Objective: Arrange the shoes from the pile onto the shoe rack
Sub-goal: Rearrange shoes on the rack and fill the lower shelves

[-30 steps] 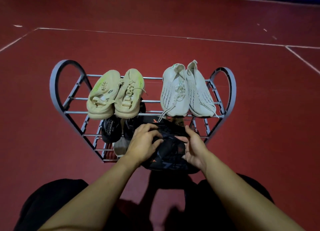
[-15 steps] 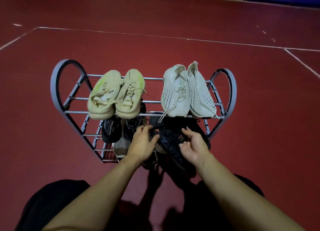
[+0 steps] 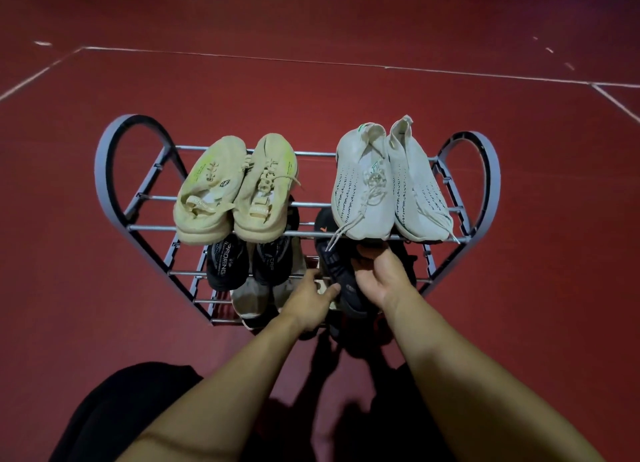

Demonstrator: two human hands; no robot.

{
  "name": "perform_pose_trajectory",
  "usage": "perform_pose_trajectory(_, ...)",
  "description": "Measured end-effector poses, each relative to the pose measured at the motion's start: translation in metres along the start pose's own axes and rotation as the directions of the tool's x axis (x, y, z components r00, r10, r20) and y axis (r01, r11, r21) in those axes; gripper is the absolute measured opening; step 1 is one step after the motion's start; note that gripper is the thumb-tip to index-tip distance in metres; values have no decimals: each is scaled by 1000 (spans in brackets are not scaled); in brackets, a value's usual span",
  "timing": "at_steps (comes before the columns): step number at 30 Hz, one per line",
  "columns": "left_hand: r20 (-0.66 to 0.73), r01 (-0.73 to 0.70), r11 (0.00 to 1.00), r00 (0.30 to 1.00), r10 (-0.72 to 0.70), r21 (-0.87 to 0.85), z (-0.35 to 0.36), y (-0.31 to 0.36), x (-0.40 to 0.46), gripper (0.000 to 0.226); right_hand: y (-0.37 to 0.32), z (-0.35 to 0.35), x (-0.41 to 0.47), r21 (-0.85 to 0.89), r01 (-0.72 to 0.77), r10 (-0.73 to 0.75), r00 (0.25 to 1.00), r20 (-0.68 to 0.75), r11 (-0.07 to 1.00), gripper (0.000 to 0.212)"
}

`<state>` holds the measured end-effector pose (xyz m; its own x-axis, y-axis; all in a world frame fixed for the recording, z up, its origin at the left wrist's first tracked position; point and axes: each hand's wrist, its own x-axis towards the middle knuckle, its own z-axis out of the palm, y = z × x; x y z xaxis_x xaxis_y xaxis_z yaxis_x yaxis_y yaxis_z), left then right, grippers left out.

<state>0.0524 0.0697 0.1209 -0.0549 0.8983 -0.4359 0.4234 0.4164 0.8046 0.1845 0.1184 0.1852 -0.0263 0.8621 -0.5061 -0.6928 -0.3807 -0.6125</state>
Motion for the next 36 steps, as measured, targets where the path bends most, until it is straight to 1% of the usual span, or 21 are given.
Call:
perform_pose_trajectory(2,43,36,994,999,-32,-98,7,-3,2,61,-2,-7,5,-114,10,-15,999,-50,993,37)
perform_pose_trajectory(4,60,71,981,996,-61,-182,12,-1,2,59,-4,-17,5,-190,14,-29,996,-80,982,45)
perform_pose_trajectory(6,63,108,966,993,-95,-235,17,2,4,60,-4,-27,0,-286,43,-74,992,-98,957,39)
perform_pose_trajectory(8,93,138,934,989,-114,-328,23,5,5,67,-4,-35,-11,-345,73,-129,981,-142,936,28)
perform_pose_trajectory(9,114,158,917,986,-124,-366,26,7,3,58,-5,-39,-18,-389,92,-181,963,-199,916,21)
perform_pose_trajectory(10,128,170,903,983,-129,-395,29,8,0,44,-5,-43,-24,-450,100,-244,929,-277,888,16)
perform_pose_trajectory(11,150,194,894,978,-145,-403,32,7,-1,33,-7,-49,-29,-512,102,-314,883,-348,853,16)
perform_pose_trajectory(12,179,222,880,971,-159,-420,36,5,-1,29,-8,-54,-33,-551,89,-363,836,-411,830,18)
perform_pose_trajectory(13,207,257,867,961,-183,-426,39,4,-3,29,-11,-59,-35,-561,65,-378,803,-462,825,21)
perform_pose_trajectory(15,229,293,823,952,-203,-487,45,3,-4,27,-15,-67,-38,-527,-20,-314,784,-535,850,30)
perform_pose_trajectory(17,212,289,779,956,-203,-556,47,3,-4,22,-17,-73,-39,-442,-123,-173,802,-571,889,33)
perform_pose_trajectory(18,201,282,769,959,-201,-574,48,3,-4,20,-17,-76,-37,-402,-172,-96,820,-564,899,33)
perform_pose_trajectory(20,179,272,777,962,-206,-567,47,4,-5,20,-17,-80,-32,-383,-260,28,856,-516,886,43)
perform_pose_trajectory(22,160,270,778,963,-218,-566,46,2,-4,21,-17,-84,-23,-397,-306,91,875,-475,865,48)
perform_pose_trajectory(24,133,259,779,965,-224,-570,45,0,-1,23,-18,-84,-16,-385,-316,117,881,-459,867,47)
perform_pose_trajectory(26,108,240,757,969,-221,-607,42,-2,7,24,-18,-83,-12,-366,-321,132,880,-456,873,45)
perform_pose_trajectory(28,73,210,758,975,-210,-617,37,1,14,20,-15,-82,-9,-331,-317,146,881,-450,889,42)
perform_pose_trajectory(30,23,159,780,983,-183,-606,32,8,21,12,-13,-80,-9,-257,-283,157,893,-421,924,34)
perform_pose_trajectory(32,-12,108,796,990,-144,-596,29,15,28,12,-13,-77,-9,-200,-250,158,908,-387,947,26)
perform_pose_trajectory(34,-34,82,816,992,-124,-572,27,17,35,20,-13,-77,-6,-167,-244,171,917,-360,955,26)
perform_pose_trajectory(36,-55,70,864,992,-112,-498,28,13,39,17,-12,-78,-2,-188,-275,199,917,-345,943,34)
